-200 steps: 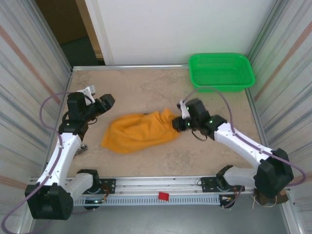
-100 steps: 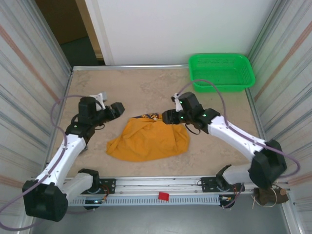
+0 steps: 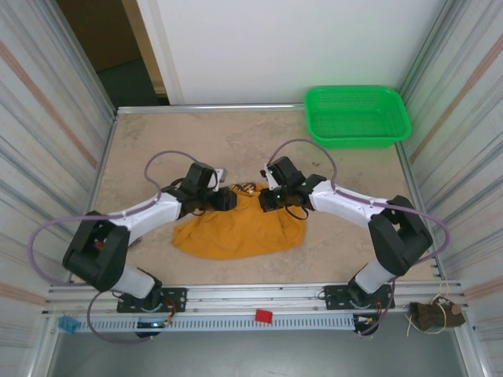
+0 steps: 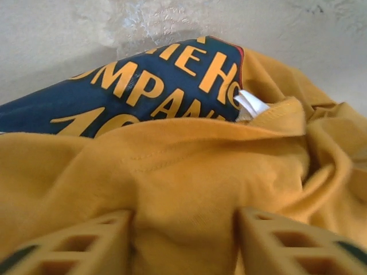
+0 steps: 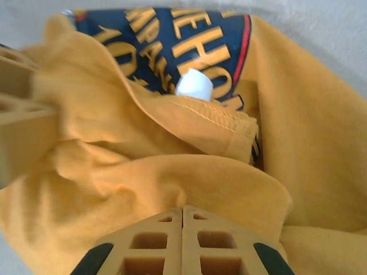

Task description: Fold the inside-out t-shirt

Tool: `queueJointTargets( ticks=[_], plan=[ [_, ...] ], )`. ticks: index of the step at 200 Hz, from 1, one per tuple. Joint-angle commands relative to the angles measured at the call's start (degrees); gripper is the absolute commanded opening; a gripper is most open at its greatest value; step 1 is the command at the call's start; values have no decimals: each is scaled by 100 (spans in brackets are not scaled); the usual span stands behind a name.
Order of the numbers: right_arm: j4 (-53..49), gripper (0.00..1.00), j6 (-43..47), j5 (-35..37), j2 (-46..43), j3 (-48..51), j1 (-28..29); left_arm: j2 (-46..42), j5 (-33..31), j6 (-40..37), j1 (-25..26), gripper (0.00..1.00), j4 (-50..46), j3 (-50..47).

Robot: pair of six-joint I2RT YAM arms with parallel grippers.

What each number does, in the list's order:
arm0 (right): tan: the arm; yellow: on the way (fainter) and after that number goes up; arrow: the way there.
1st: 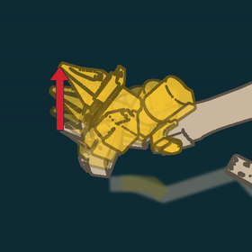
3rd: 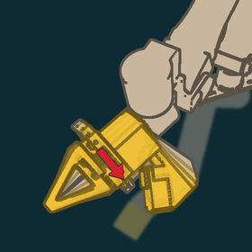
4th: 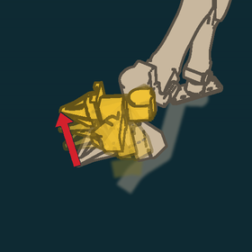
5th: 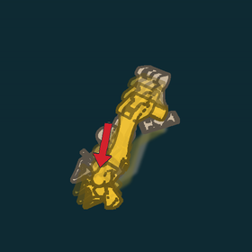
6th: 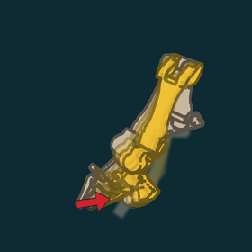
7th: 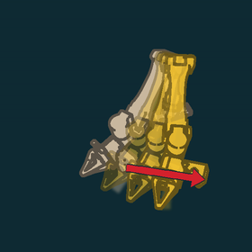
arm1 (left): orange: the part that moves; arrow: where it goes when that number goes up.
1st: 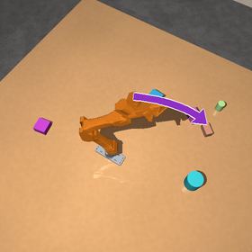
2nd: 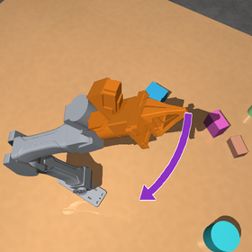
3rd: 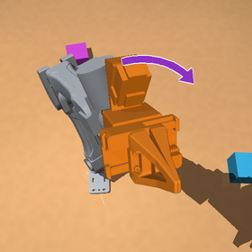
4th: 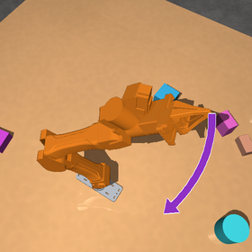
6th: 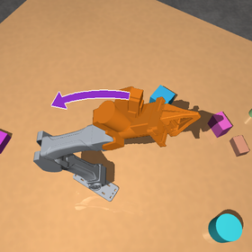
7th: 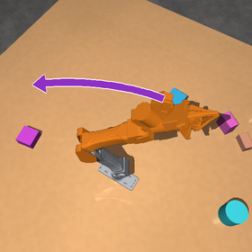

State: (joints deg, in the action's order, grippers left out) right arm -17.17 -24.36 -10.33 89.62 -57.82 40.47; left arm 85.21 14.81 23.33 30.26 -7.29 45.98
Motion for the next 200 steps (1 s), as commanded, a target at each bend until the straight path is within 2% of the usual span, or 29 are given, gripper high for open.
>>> queueJointTargets(
  ticks=[1,28,54,74,108,134,159,166,170,176,180,189,200],
  plan=[
    [-182,0,84,1,-549,8,-56,61,-191,-207,24,0,195,338],
    [-424,0,100,279,-1374,78,-258,-640,-659,-127,-54,0,-63,758],
    [-650,0,38,446,-2388,-59,-814,-1380,-833,-89,-240,0,-410,1489],
    [-832,0,66,509,-2955,-483,-1208,-1761,-676,-59,-415,0,-389,2000],
    [-1026,0,261,692,-3236,-1263,-1423,-1824,-392,-53,-565,0,-527,2676],
    [-1010,0,156,478,-3267,-1293,-1381,-1912,-402,-24,-571,0,-427,2355],
    [-745,0,-131,367,-3264,-526,-1169,-2340,-266,103,-565,0,15,1201],
    [-672,15,-231,174,-3168,-325,-1151,-2507,-259,222,-565,0,109,806],
    [-611,26,-283,147,-3108,-209,-1108,-2607,-251,294,-565,8,117,591],
    [-520,41,-338,209,-3019,-32,-1019,-2747,-273,383,-565,29,110,289],
    [-442,48,-353,269,-2960,84,-946,-2844,-322,450,-559,39,72,84],
    [-247,56,-397,340,-2799,326,-830,-3082,-513,582,-561,48,-38,-320],
    [23,59,-482,250,-2514,523,-771,-3418,-822,673,-565,58,-45,-752]
  ],
)
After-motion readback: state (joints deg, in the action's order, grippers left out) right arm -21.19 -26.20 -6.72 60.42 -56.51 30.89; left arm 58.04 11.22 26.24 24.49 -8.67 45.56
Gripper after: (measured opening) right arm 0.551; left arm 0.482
